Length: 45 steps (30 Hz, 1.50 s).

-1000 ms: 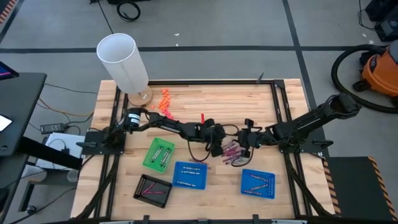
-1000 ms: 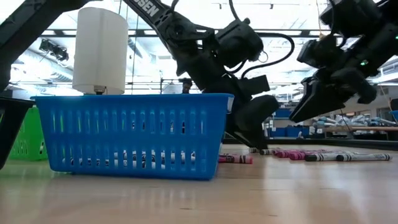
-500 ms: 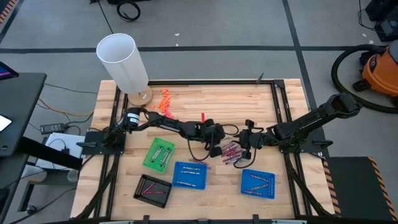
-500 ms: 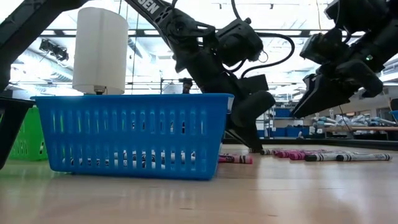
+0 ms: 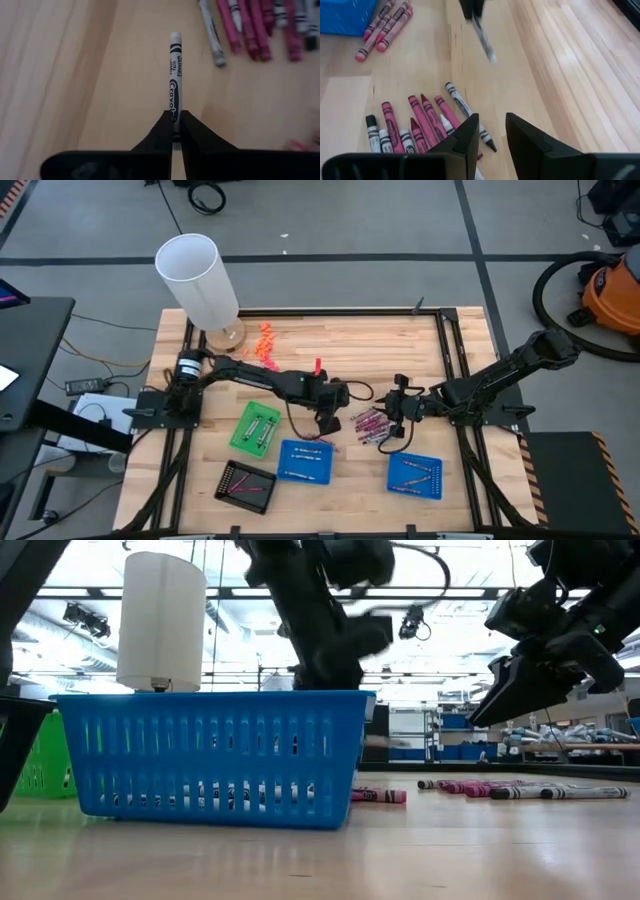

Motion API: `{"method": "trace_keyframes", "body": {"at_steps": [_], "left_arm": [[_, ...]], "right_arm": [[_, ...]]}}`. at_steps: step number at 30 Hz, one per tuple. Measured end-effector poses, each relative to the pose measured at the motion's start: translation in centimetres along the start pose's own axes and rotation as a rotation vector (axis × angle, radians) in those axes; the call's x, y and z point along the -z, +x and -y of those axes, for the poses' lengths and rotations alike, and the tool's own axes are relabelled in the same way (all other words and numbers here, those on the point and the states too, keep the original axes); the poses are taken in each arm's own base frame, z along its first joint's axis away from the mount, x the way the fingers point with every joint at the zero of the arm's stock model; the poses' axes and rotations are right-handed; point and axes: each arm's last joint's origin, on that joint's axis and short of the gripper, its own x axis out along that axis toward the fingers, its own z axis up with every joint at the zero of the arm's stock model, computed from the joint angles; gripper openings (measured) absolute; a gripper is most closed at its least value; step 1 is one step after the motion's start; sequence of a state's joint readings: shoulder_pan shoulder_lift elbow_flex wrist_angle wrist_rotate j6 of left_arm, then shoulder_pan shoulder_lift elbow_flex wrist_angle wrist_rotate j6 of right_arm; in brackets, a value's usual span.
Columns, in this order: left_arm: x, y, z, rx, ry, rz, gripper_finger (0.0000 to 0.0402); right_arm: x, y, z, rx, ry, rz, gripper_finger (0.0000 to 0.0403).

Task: Sort crayons
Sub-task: Put the white crayon into the left blue basket

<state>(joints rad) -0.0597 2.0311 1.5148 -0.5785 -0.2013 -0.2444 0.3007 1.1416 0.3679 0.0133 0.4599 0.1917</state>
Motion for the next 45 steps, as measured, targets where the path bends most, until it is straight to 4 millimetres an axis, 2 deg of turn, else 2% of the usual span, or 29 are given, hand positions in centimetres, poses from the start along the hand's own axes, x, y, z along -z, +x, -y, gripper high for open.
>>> {"method": "trace_keyframes", "body": {"at_steps": [7, 15, 21, 37, 45], "left_arm": [[1.0, -5.3, 0.8, -0.003, -0.055, -0.065, 0.0014], [3.7, -9.5, 2.2, -0.028, -0.089, -0.221, 0.0014], [5.7, -11.6, 4.0, -0.051, -0.091, -0.293, 0.0014], [11.0, -14.9, 9.6, -0.085, -0.078, -0.441, 0.0014], [13.4, -16.5, 12.6, -0.048, -0.024, -0.396, 0.0014]], "right_arm": [[-0.1, 0.0, 0.0, -0.003, 0.007, 0.013, 0.0106], [-0.3, 0.0, -0.1, -0.012, 0.016, 0.03, 0.0106], [-0.5, 0.0, -0.1, -0.018, 0.023, 0.044, 0.0106], [-0.6, -0.2, -0.5, -0.032, 0.01, 0.065, 0.0106], [-0.7, -0.2, -0.5, -0.033, 0.013, 0.073, 0.0106]]}}
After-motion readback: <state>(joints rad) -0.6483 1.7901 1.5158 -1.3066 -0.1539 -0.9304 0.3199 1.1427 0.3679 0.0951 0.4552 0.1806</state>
